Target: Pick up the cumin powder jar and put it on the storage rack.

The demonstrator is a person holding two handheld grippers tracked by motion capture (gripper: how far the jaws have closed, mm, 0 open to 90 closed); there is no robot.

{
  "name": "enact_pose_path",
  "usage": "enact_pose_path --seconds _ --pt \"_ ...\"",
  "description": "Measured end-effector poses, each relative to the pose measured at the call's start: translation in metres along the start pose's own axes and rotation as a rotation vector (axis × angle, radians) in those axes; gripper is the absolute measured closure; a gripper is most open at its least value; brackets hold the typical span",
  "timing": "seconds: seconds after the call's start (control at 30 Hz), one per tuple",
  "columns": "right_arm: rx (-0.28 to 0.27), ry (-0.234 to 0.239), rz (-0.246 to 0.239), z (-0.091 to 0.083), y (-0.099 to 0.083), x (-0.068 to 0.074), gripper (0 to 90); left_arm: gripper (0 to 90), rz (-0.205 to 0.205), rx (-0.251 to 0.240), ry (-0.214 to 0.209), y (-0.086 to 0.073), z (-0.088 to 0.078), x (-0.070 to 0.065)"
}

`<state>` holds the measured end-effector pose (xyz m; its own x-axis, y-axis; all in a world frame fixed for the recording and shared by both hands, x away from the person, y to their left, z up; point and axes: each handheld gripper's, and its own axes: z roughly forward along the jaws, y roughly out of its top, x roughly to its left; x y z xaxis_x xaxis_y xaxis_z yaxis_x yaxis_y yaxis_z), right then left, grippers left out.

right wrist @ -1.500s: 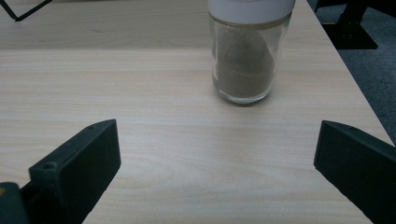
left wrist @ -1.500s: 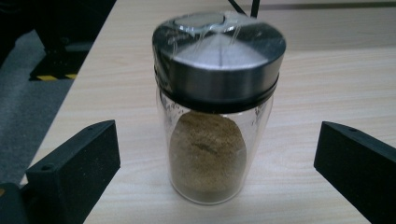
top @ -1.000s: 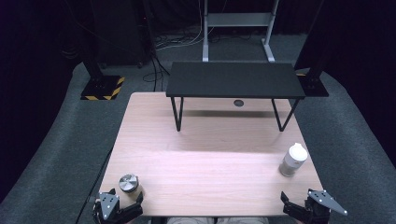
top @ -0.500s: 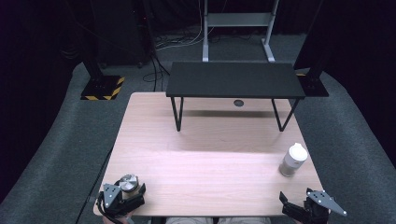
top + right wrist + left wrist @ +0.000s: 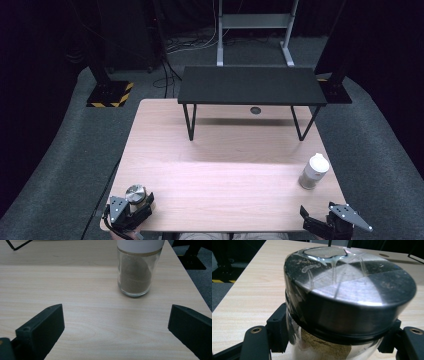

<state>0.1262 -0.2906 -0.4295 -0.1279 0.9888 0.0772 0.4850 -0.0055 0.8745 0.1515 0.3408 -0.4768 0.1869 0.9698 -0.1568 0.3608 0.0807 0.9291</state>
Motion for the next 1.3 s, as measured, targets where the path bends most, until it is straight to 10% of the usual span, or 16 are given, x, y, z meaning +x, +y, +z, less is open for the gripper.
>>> enact_pose_path --seconds 1.3 --pt "-0.015 -0.015 -0.011 -0.005 0.001 0.001 0.0 29.4 0.071 -0.021 -0.116 0.042 0.017 -0.014"
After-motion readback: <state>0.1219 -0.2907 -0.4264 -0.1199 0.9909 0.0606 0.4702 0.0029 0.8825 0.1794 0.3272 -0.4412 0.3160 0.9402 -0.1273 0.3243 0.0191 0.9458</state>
